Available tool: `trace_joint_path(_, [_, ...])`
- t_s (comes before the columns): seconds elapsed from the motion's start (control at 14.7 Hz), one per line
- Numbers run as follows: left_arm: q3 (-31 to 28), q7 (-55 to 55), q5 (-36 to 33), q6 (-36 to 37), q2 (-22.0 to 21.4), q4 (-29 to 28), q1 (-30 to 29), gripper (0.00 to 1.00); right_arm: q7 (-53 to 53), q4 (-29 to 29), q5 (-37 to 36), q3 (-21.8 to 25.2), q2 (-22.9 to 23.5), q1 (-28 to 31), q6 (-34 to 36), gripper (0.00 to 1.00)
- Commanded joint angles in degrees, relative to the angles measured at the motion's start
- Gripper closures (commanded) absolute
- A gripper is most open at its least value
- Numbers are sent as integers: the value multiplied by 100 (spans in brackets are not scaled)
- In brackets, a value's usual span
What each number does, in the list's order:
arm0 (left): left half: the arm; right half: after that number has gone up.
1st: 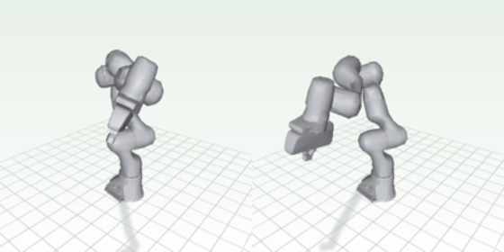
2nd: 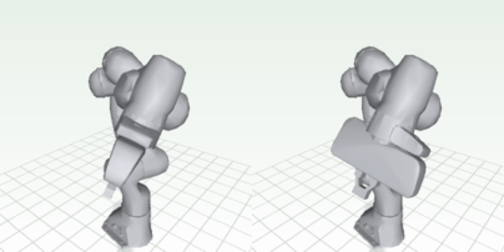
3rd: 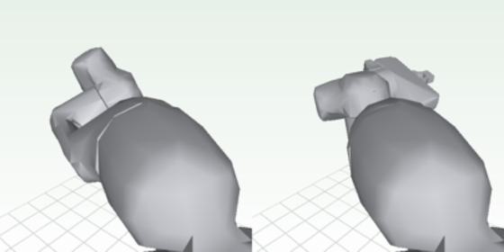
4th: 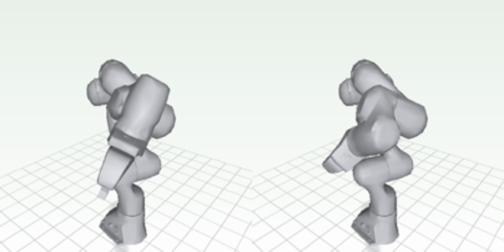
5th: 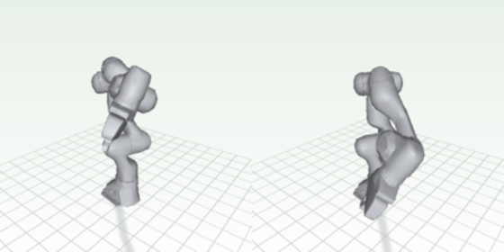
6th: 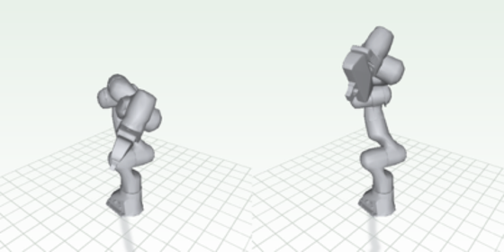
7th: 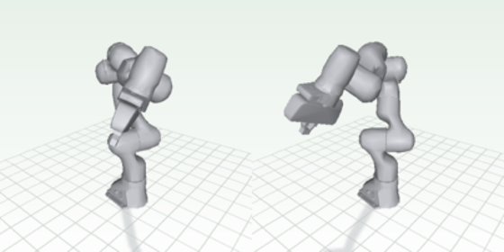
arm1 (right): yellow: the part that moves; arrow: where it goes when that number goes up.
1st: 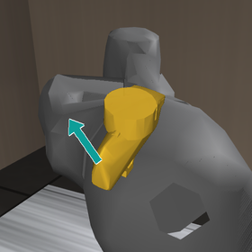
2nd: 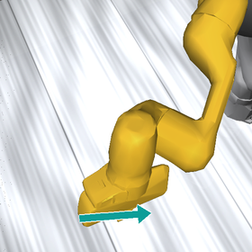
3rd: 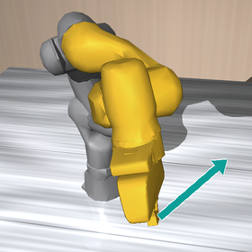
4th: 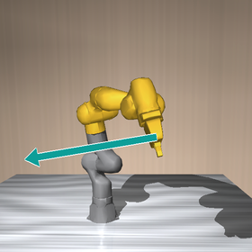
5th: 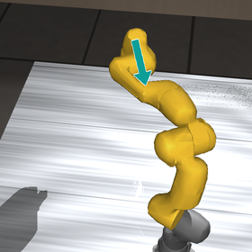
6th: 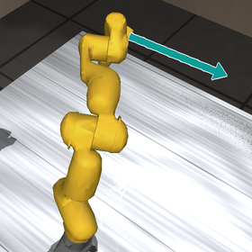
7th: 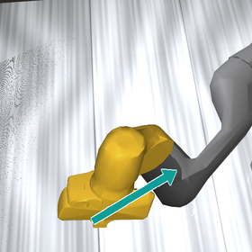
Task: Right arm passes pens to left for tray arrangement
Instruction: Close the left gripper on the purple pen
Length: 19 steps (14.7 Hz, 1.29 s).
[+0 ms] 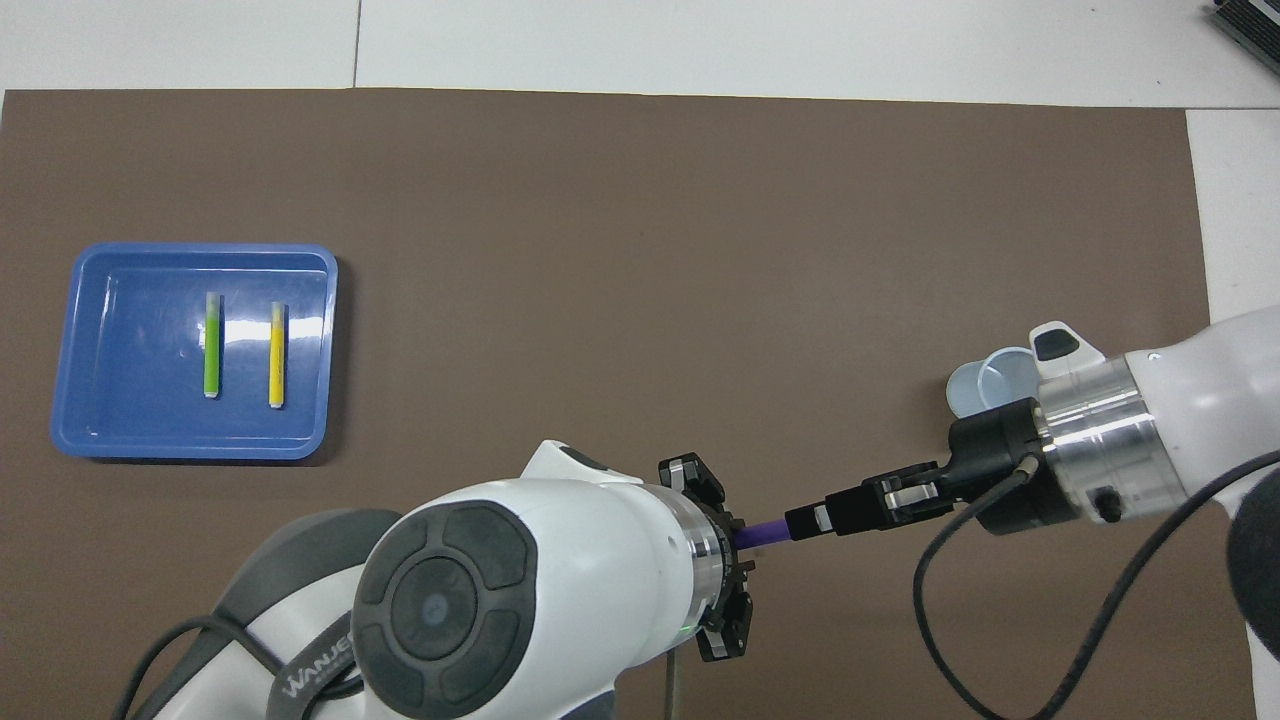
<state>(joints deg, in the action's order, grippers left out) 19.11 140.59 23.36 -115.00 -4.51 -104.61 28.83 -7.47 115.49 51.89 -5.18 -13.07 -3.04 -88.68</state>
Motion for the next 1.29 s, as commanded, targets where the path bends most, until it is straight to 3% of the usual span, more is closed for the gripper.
trace_joint_path(0.0, [-47, 135, -104, -31, -24, -24, 79, 100, -105, 176, 199, -27, -152, 23, -114, 100])
trace_joint_path(0.48, [-47, 126, -112, -14, -24, -24, 71, 100, 69, 114, 181, -18, -117, 23, -114, 100])
trace_joint_path(0.54, [-47, 126, -112, -14, -24, -24, 70, 100, 184, 105, 181, -18, -109, 23, -123, 92])
trace_joint_path(0.61, [-47, 118, -112, -14, -24, -16, 79, 100, 211, 88, 164, -18, -108, 23, -123, 76])
trace_joint_path(0.75, [-47, 74, -112, 4, -24, -33, 70, 100, 194, 62, 102, -18, -91, 23, -123, 22])
trace_joint_path(0.81, [-47, 47, -112, 4, -24, -33, 70, 100, 167, 61, 93, -18, -82, 32, -123, 0])
trace_joint_path(1.09, [-91, -390, -392, 336, -50, -16, 0, 100, 176, 17, 49, -18, -73, 32, -123, 0])
trace_joint_path(1.22, [-109, -1013, -394, 731, -85, -16, -366, 100, 167, 9, -21, -9, -56, 49, -123, 0])
